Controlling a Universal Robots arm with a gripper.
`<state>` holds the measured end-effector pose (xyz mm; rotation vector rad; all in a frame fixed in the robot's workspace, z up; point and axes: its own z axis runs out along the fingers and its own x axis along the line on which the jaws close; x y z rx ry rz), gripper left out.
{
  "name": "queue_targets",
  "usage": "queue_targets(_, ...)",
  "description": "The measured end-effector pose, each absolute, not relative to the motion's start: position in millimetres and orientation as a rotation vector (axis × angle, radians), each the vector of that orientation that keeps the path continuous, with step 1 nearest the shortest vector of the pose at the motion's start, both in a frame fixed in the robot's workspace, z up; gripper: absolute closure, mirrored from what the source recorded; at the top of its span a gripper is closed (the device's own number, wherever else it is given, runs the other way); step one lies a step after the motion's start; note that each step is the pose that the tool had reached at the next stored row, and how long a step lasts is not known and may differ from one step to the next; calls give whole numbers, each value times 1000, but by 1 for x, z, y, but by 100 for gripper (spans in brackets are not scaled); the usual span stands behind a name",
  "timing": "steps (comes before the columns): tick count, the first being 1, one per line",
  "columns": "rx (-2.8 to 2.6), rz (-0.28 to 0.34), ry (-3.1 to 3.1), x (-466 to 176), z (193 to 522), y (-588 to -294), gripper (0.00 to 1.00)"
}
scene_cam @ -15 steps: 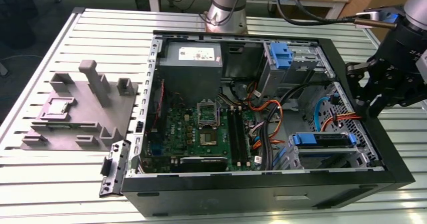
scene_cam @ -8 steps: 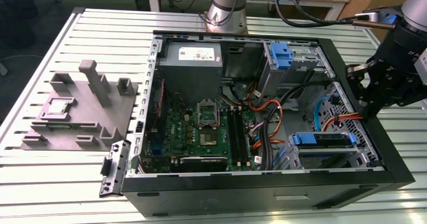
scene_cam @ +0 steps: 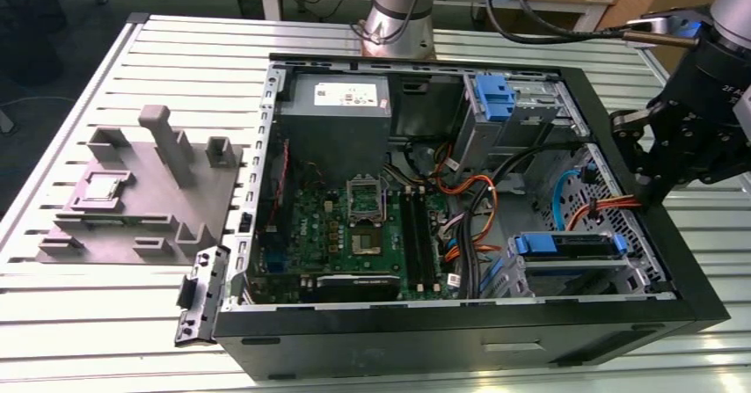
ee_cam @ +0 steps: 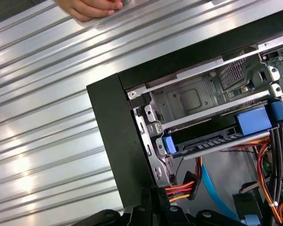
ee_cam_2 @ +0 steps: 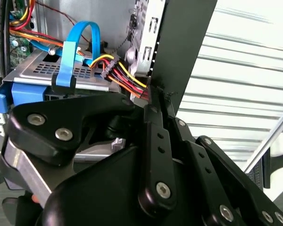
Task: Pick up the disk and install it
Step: 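Insert the first disk wire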
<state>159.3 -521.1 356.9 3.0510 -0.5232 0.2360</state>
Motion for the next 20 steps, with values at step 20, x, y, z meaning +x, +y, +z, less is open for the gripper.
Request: queue_targets(20, 3054, 333, -516, 153, 351, -521, 78)
